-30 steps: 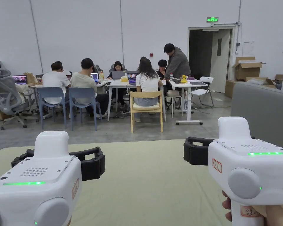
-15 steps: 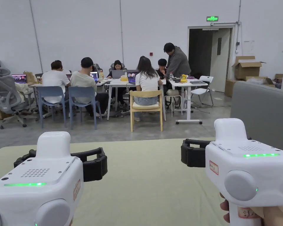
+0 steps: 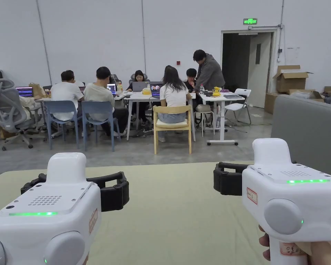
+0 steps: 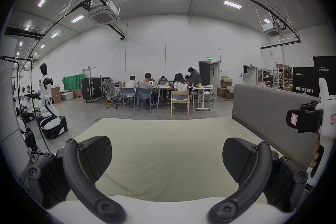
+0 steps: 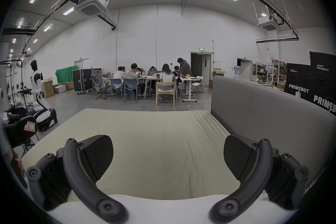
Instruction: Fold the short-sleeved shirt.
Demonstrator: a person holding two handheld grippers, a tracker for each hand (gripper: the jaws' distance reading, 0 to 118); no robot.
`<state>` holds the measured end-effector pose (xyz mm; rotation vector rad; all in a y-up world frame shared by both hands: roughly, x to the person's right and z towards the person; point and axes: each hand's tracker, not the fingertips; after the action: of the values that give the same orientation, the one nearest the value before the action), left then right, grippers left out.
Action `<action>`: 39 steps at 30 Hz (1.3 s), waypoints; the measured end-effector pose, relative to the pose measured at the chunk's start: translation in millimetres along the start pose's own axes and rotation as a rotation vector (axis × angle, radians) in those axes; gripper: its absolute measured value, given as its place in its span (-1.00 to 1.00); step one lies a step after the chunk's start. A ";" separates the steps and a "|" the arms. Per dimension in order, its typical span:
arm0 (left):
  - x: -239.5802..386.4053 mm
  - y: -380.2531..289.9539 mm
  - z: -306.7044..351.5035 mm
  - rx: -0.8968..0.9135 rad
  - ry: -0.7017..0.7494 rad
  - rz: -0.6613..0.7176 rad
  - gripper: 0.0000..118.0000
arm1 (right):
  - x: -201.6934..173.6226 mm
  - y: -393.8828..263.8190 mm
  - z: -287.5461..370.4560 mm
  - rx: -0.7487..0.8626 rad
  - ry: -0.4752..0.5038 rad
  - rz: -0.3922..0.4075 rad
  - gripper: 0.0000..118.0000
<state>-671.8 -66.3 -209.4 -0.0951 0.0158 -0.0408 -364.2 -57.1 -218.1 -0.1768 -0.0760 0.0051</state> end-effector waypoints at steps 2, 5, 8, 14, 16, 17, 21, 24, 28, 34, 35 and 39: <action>-0.2 0.1 0.6 0.001 -0.002 -0.001 1.00 | 0.4 0.5 0.9 0.006 0.001 0.000 1.00; -0.1 0.3 0.9 0.000 0.002 -0.006 1.00 | 0.2 1.0 0.7 0.003 -0.004 0.000 1.00; 0.0 0.1 0.8 -0.001 0.000 -0.004 1.00 | -0.2 0.6 0.4 0.000 -0.009 0.000 1.00; 1.6 0.4 1.3 0.000 -0.006 -0.007 1.00 | -1.2 0.5 1.4 -0.001 -0.004 -0.001 1.00; 1.6 0.5 1.3 0.000 -0.008 -0.005 1.00 | -1.4 0.7 1.1 0.000 -0.013 0.001 1.00; 1.6 0.5 1.3 0.000 -0.008 -0.004 1.00 | -1.2 0.8 0.8 -0.001 -0.013 0.000 1.00; 1.2 0.2 0.9 -0.002 -0.009 -0.003 1.00 | 0.1 1.1 0.9 -0.002 -0.013 -0.011 1.00; 0.9 -0.2 0.8 -0.004 -0.009 -0.001 1.00 | 0.1 0.7 2.2 0.005 -0.010 -0.009 1.00; 0.4 -0.5 0.9 -0.002 -0.009 0.001 1.00 | -3.4 1.8 6.3 0.021 -0.007 0.009 1.00; 0.6 0.4 2.5 -0.001 -0.008 0.002 1.00 | -4.8 3.6 7.2 0.015 0.008 0.004 1.00; 0.7 0.5 3.0 0.000 -0.007 0.000 1.00 | -4.9 3.6 7.2 0.013 0.006 0.005 1.00; 0.1 0.8 4.4 0.001 -0.004 -0.002 1.00 | -4.9 3.2 7.6 0.008 0.011 0.000 1.00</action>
<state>-671.5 -65.2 -205.1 -0.0940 0.0115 -0.0431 -369.7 -52.7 -211.6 -0.1687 -0.0649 0.0043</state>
